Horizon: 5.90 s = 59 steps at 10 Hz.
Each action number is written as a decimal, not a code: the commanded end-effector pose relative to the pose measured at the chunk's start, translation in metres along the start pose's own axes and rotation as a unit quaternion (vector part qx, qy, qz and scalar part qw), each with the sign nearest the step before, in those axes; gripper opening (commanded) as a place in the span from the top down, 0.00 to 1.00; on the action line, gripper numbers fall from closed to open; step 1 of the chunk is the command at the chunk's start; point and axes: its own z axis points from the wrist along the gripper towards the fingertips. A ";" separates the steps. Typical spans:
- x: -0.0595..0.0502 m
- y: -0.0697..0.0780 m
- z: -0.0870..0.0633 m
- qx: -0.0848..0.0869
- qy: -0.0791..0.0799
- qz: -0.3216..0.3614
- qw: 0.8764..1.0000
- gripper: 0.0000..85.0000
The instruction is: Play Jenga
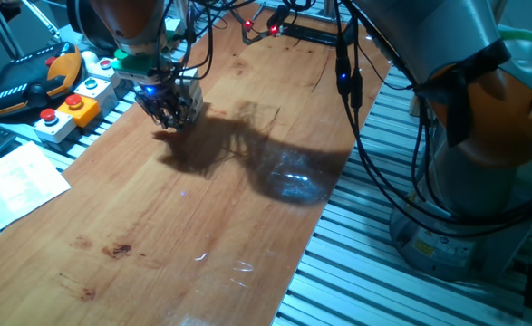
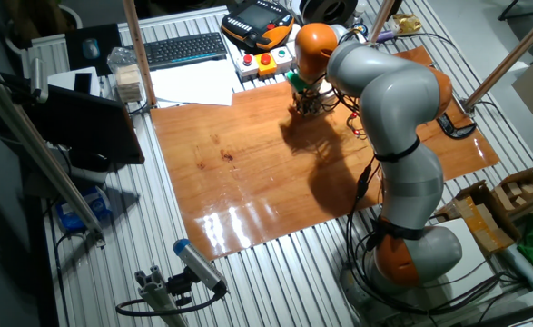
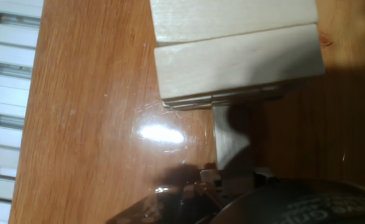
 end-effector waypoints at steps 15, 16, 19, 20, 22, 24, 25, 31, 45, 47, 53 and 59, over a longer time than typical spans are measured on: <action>0.008 -0.002 0.000 -0.001 0.001 0.000 1.000 0.99; 0.008 -0.002 0.000 -0.001 0.001 0.000 1.000 0.99; 0.010 -0.003 0.000 -0.002 0.000 0.000 1.000 0.99; 0.011 -0.003 0.000 -0.002 -0.003 -0.001 1.000 0.99; 0.013 -0.004 0.000 -0.001 -0.006 -0.002 1.000 0.99; 0.012 -0.004 0.000 -0.001 -0.007 -0.001 1.000 0.99; 0.013 -0.004 -0.001 -0.001 -0.006 -0.001 1.000 0.99; 0.022 -0.008 0.002 -0.004 -0.006 0.004 1.000 0.99; 0.031 -0.009 0.012 -0.013 -0.001 0.053 0.999 0.89; 0.030 -0.008 0.013 -0.018 -0.002 0.060 0.998 0.65; 0.025 -0.011 0.005 -0.020 -0.010 0.042 0.999 0.39; -0.007 -0.035 -0.043 -0.010 0.001 -0.066 0.998 0.99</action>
